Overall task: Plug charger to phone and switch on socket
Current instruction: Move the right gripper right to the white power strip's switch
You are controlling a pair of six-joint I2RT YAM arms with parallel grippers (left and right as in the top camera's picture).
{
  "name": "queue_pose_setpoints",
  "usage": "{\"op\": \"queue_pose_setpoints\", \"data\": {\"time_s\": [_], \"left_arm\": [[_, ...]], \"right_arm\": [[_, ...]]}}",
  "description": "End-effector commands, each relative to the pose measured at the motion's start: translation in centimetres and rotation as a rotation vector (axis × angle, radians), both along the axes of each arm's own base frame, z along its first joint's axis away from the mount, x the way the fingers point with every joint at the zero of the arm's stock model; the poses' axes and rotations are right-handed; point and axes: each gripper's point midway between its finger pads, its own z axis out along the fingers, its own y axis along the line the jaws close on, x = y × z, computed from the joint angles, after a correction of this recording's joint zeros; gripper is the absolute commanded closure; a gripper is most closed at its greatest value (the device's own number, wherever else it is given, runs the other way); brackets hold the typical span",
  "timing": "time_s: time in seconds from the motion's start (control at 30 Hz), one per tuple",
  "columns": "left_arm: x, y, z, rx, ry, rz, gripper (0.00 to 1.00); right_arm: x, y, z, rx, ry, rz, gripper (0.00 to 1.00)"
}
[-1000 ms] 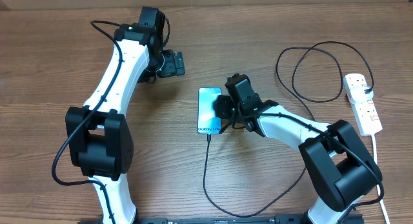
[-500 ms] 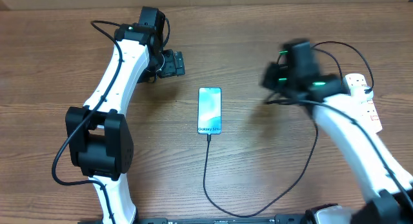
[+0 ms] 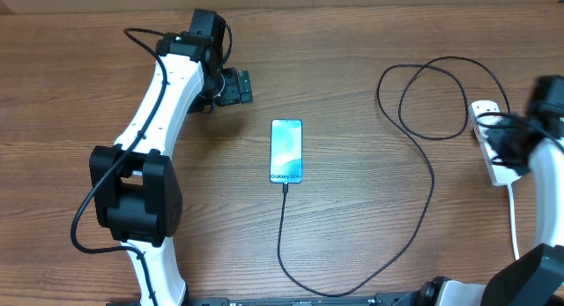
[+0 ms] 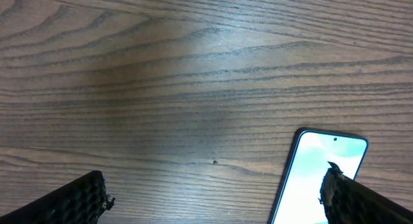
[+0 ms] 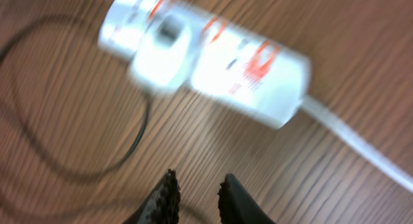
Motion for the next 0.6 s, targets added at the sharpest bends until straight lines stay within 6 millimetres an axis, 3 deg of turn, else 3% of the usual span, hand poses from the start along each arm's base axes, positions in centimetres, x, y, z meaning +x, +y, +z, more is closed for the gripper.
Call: {"op": "queue_pose_setpoints", "data": {"time_s": [0.0, 0.03, 0.13, 0.3, 0.57], "left_arm": [[0.1, 0.3, 0.4, 0.010, -0.013, -0.005, 0.01], [0.1, 0.3, 0.4, 0.010, -0.013, -0.005, 0.00], [0.1, 0.3, 0.4, 0.010, -0.013, -0.005, 0.00], [0.1, 0.3, 0.4, 0.010, -0.013, -0.005, 0.00], [0.1, 0.3, 0.4, 0.009, -0.013, -0.005, 0.01]], "right_arm": [[-1.2, -3.6, 0.5, -0.041, -0.030, -0.099, 0.55], [-1.5, -5.0, 0.7, -0.055, -0.052, -0.134, 0.38], [-2.7, -8.2, 1.0, -0.097, -0.074, -0.224, 0.00], [-4.0, -10.8, -0.7, -0.114, -0.017, -0.236, 0.00], [-1.9, -11.6, -5.0, -0.091, 0.037, -0.067, 0.00]]}}
